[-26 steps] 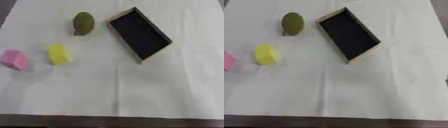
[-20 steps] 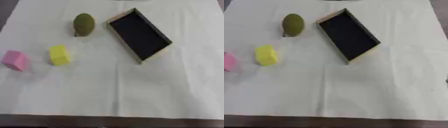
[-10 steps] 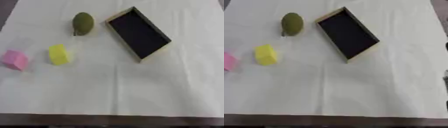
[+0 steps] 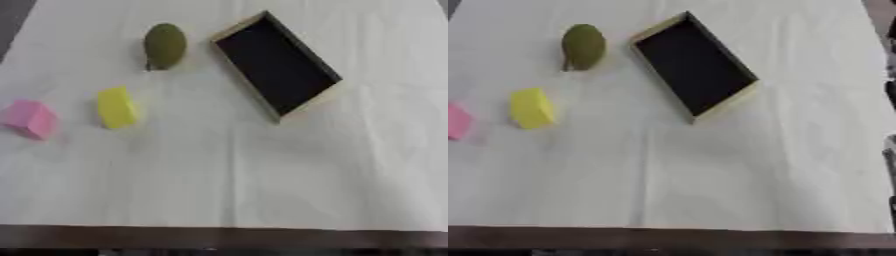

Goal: Pick up objects on the table and place them in the box.

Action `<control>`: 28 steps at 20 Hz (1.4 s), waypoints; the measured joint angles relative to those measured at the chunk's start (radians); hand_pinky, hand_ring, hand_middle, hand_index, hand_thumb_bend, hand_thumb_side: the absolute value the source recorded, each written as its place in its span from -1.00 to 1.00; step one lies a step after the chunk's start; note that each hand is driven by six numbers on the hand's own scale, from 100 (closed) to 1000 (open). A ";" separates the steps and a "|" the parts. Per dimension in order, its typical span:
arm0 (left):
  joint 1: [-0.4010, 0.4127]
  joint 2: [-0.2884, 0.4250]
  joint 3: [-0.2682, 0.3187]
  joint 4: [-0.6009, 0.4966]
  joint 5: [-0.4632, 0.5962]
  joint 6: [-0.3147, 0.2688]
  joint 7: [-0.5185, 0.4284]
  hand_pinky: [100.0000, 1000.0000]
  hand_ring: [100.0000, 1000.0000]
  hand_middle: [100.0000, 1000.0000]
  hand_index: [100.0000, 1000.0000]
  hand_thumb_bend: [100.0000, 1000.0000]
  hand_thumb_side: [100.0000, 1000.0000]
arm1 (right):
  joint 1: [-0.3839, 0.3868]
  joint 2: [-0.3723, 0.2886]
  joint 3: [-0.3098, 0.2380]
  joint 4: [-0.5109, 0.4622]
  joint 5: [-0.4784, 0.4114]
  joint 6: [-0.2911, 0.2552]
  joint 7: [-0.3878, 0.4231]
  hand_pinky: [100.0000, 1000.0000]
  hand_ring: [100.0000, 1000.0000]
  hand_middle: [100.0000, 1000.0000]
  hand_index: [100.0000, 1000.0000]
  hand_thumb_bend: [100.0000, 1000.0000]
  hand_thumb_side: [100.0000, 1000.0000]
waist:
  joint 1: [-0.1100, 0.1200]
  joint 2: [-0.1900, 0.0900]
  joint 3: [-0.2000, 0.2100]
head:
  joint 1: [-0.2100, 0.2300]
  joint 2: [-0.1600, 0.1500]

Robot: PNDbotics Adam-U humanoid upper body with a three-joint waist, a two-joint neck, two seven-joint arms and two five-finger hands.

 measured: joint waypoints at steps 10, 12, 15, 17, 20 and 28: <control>-0.078 0.049 -0.113 0.103 -0.057 -0.021 -0.223 0.83 0.81 0.73 0.84 0.18 -0.52 | 0.000 -0.007 0.006 0.000 0.000 0.007 0.007 0.80 0.72 0.24 0.79 -1.00 0.12 | 0.015 -0.003 0.000 | -0.003 0.009; -0.092 0.049 -0.133 0.118 -0.065 -0.029 -0.259 0.83 0.82 0.74 0.86 0.16 -0.77 | -0.001 -0.007 0.007 0.000 0.000 0.008 0.008 0.79 0.71 0.22 0.78 -1.00 0.12 | 0.016 -0.004 -0.002 | -0.003 0.009; -0.111 0.049 -0.158 0.135 -0.069 -0.021 -0.287 0.84 0.82 0.74 0.89 0.16 -0.92 | -0.001 -0.007 0.009 0.000 -0.001 0.009 0.008 0.79 0.70 0.22 0.78 -1.00 0.12 | 0.020 -0.004 -0.006 | -0.002 0.010; -0.116 0.049 -0.171 0.145 -0.065 -0.008 -0.300 0.84 0.83 0.74 0.89 0.16 -0.95 | -0.001 -0.007 0.011 0.000 -0.001 0.009 0.008 0.79 0.70 0.22 0.78 -1.00 0.13 | 0.020 -0.004 -0.006 | -0.001 0.010; -0.119 0.049 -0.180 0.153 -0.050 0.010 -0.318 0.86 0.85 0.76 0.90 0.19 -0.89 | -0.004 -0.007 0.011 0.000 -0.001 0.010 0.008 0.79 0.70 0.22 0.78 -1.00 0.13 | 0.021 -0.004 -0.008 | -0.001 0.010; -0.119 0.049 -0.185 0.153 -0.047 0.042 -0.350 0.88 0.89 0.79 0.90 0.32 -0.86 | -0.007 -0.007 0.012 0.000 -0.008 0.013 0.008 0.79 0.70 0.22 0.79 -1.00 0.13 | 0.024 -0.004 -0.008 | 0.003 0.018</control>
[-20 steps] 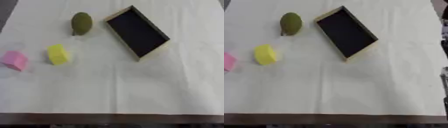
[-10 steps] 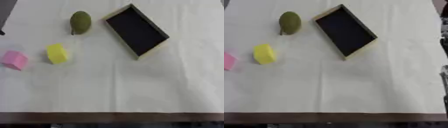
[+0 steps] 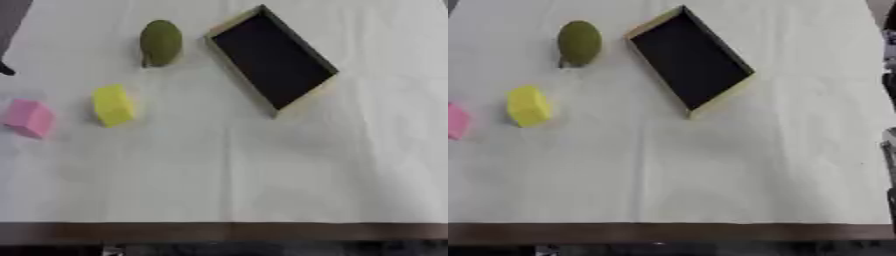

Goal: Pick up objects on the table and place them in the box.

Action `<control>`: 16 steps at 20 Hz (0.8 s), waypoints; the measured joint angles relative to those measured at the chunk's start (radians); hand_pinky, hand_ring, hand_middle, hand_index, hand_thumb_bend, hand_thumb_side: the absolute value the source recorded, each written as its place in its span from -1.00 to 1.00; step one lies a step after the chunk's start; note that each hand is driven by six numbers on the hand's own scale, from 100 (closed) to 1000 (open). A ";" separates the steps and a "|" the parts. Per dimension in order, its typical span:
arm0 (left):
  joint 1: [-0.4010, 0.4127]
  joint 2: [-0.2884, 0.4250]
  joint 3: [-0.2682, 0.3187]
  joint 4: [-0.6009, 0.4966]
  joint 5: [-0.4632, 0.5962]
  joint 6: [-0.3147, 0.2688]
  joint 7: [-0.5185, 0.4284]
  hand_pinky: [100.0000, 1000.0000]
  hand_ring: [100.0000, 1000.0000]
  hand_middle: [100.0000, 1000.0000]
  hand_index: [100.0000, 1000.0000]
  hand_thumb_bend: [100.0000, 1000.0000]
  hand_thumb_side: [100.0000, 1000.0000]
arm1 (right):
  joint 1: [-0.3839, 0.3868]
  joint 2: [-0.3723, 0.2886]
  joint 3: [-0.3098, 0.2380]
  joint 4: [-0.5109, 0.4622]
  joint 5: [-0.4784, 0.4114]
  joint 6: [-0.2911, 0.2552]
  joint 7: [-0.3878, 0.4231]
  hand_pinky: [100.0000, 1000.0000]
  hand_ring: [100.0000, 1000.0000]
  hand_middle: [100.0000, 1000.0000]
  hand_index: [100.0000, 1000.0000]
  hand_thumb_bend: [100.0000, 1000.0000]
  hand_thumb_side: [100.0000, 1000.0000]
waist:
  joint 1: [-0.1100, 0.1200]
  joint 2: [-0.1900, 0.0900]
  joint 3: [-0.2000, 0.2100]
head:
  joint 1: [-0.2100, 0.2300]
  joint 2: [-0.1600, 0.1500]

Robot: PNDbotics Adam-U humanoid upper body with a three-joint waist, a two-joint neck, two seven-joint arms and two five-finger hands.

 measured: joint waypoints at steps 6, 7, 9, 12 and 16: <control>-0.008 -0.001 -0.024 0.018 -0.040 0.001 -0.001 0.88 0.87 0.79 0.90 0.29 -0.82 | -0.002 0.000 0.000 0.000 -0.002 0.006 0.003 0.79 0.70 0.21 0.79 -1.00 0.13 | -0.001 0.000 -0.004 | 0.007 0.000; -0.009 -0.002 -0.029 0.026 -0.041 0.001 -0.001 0.88 0.87 0.79 0.90 0.29 -0.81 | -0.003 0.000 0.000 0.000 -0.002 0.006 0.004 0.79 0.70 0.21 0.79 -1.00 0.13 | -0.002 0.000 -0.005 | 0.009 0.000; -0.014 -0.011 -0.037 0.044 -0.041 -0.001 0.001 0.88 0.87 0.80 0.91 0.30 -0.81 | -0.004 0.000 0.001 0.000 -0.002 0.008 0.005 0.80 0.70 0.21 0.79 -1.00 0.13 | -0.004 0.001 -0.006 | 0.011 0.000; -0.027 -0.033 -0.043 0.070 -0.056 -0.002 0.002 0.88 0.88 0.81 0.92 0.31 -0.87 | -0.009 0.001 0.001 0.000 -0.003 0.009 0.006 0.80 0.70 0.21 0.79 -1.00 0.13 | -0.005 0.001 -0.011 | 0.012 0.000; -0.050 -0.070 -0.043 0.099 -0.084 -0.007 0.007 0.87 0.87 0.79 0.91 0.26 -0.92 | -0.010 0.007 0.001 0.000 -0.005 0.010 0.007 0.80 0.70 0.21 0.79 -1.00 0.13 | -0.010 0.002 -0.016 | 0.015 0.000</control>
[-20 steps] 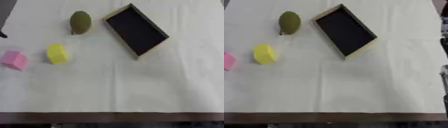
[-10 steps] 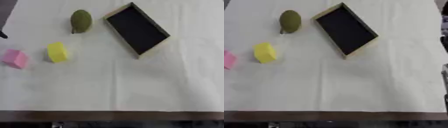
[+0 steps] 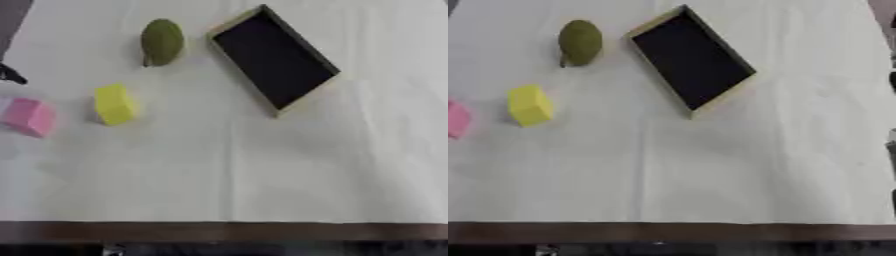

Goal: Pick up objects on the table and place them in the box.

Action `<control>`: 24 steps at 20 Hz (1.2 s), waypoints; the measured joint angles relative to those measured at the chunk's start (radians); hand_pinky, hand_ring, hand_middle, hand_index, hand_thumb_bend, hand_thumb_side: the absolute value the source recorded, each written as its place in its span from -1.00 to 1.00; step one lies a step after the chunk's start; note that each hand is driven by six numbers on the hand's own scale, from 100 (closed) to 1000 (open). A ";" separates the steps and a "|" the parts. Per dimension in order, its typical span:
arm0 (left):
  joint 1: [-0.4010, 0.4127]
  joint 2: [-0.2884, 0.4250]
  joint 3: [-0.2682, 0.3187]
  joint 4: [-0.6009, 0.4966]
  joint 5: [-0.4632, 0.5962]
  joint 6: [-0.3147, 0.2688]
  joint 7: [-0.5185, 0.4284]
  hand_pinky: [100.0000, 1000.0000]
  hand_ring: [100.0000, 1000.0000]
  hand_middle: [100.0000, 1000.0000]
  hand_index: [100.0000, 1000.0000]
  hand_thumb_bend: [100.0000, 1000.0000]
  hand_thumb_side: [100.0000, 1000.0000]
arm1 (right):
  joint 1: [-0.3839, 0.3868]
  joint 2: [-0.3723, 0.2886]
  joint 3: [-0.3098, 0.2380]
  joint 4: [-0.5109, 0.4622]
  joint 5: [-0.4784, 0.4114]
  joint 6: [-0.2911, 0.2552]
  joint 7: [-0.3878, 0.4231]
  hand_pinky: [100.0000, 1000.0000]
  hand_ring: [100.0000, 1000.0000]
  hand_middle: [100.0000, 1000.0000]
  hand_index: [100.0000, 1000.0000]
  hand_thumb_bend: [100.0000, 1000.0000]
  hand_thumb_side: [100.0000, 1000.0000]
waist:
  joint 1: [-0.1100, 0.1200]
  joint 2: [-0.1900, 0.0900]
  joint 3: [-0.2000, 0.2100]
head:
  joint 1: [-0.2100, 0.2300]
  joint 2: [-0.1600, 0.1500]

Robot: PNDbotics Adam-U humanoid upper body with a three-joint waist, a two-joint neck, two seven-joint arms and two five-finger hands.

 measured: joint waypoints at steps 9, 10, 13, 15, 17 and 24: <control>-0.015 -0.049 -0.005 0.043 -0.010 -0.014 0.014 0.78 0.77 0.66 0.81 -0.04 -0.96 | -0.001 0.007 0.006 0.000 -0.002 0.003 0.004 0.80 0.71 0.21 0.79 -1.00 0.13 | -0.006 0.012 -0.004 | 0.004 -0.001; -0.017 -0.052 -0.005 0.045 -0.010 -0.015 0.015 0.77 0.77 0.65 0.81 -0.05 -0.97 | -0.001 0.009 0.006 0.000 -0.002 0.003 0.004 0.80 0.71 0.20 0.79 -1.00 0.13 | -0.006 0.012 -0.004 | 0.004 -0.001; -0.019 -0.055 -0.005 0.048 -0.010 -0.017 0.017 0.70 0.68 0.53 0.72 -0.37 -1.00 | -0.001 0.012 0.006 0.000 -0.002 0.004 0.005 0.80 0.71 0.20 0.79 -1.00 0.13 | -0.006 0.012 -0.004 | 0.004 -0.001; -0.020 -0.055 -0.004 0.048 -0.010 -0.017 0.017 0.66 0.62 0.47 0.67 -0.49 -1.00 | -0.001 0.012 0.006 0.000 -0.002 0.004 0.006 0.80 0.71 0.21 0.79 -1.00 0.13 | -0.006 0.012 -0.004 | 0.004 -0.001; -0.023 -0.055 0.001 0.044 -0.009 -0.015 0.015 0.60 0.56 0.39 0.60 -0.58 -1.00 | -0.001 0.012 0.006 0.000 -0.002 0.004 0.006 0.80 0.71 0.20 0.79 -1.00 0.13 | -0.006 0.012 -0.003 | 0.004 -0.001; -0.065 -0.056 0.023 -0.013 -0.007 -0.006 0.006 0.46 0.28 0.05 0.33 -0.72 -1.00 | 0.000 0.012 0.006 0.000 -0.002 0.006 0.007 0.80 0.71 0.20 0.79 -1.00 0.13 | -0.006 0.012 0.001 | 0.004 -0.001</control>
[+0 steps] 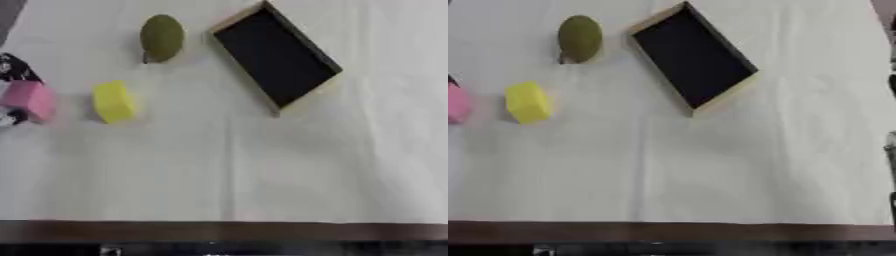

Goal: Pick up objects on the table and place them in the box.

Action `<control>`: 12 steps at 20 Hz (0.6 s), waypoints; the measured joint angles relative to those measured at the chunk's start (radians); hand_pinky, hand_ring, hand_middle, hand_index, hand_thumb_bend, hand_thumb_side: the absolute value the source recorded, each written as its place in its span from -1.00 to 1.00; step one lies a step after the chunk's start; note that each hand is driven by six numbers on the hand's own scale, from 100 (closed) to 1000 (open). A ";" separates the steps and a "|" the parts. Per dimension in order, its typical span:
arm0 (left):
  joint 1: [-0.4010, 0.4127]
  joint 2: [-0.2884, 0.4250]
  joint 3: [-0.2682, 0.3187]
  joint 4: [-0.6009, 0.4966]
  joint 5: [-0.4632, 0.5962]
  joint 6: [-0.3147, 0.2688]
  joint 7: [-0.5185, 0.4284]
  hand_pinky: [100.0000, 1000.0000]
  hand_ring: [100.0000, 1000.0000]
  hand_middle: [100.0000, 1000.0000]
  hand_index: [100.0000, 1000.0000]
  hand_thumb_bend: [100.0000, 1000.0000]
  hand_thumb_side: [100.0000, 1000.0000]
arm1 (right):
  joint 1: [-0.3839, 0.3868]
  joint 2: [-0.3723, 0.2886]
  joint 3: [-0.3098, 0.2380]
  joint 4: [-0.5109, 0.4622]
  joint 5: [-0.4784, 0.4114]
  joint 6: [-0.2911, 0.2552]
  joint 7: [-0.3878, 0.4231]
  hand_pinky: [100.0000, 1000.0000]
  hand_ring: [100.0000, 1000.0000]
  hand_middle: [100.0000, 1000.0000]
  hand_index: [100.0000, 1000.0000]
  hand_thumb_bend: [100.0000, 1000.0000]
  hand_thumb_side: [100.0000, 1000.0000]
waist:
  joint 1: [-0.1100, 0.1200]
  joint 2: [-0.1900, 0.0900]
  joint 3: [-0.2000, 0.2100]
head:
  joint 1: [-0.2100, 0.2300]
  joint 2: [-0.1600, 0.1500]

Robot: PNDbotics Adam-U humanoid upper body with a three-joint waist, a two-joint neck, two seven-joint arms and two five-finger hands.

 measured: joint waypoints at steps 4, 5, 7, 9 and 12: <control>-0.072 -0.017 0.009 -0.046 0.005 0.001 -0.001 0.46 0.27 0.06 0.35 -0.74 -1.00 | 0.001 0.000 0.000 0.000 0.000 0.001 -0.001 0.80 0.70 0.21 0.78 -1.00 0.13 | 0.003 -0.004 0.005 | 0.000 0.001; -0.096 -0.025 0.009 -0.057 0.008 0.001 -0.001 0.46 0.27 0.06 0.35 -0.75 -1.00 | 0.001 0.000 0.000 0.000 0.000 0.001 -0.001 0.80 0.70 0.21 0.78 -1.00 0.13 | 0.004 -0.007 0.006 | 0.000 0.001; -0.154 -0.049 0.002 -0.075 0.018 0.001 -0.001 0.46 0.30 0.08 0.36 -0.76 -1.00 | 0.005 -0.001 0.000 0.000 0.000 0.001 -0.001 0.79 0.70 0.21 0.78 -1.00 0.13 | 0.006 -0.013 0.008 | 0.000 0.002; -0.213 -0.084 -0.013 -0.086 0.030 0.001 -0.001 0.47 0.31 0.09 0.37 -0.78 -1.00 | 0.008 -0.001 0.000 0.000 0.000 0.001 -0.001 0.79 0.70 0.21 0.78 -1.00 0.13 | 0.006 -0.019 0.009 | 0.000 0.006; -0.288 -0.149 -0.039 -0.098 0.047 0.002 -0.002 0.47 0.30 0.09 0.37 -0.81 -1.00 | 0.009 -0.002 0.000 0.000 -0.001 0.000 -0.001 0.79 0.70 0.21 0.78 -1.00 0.13 | 0.005 -0.024 0.007 | 0.000 0.010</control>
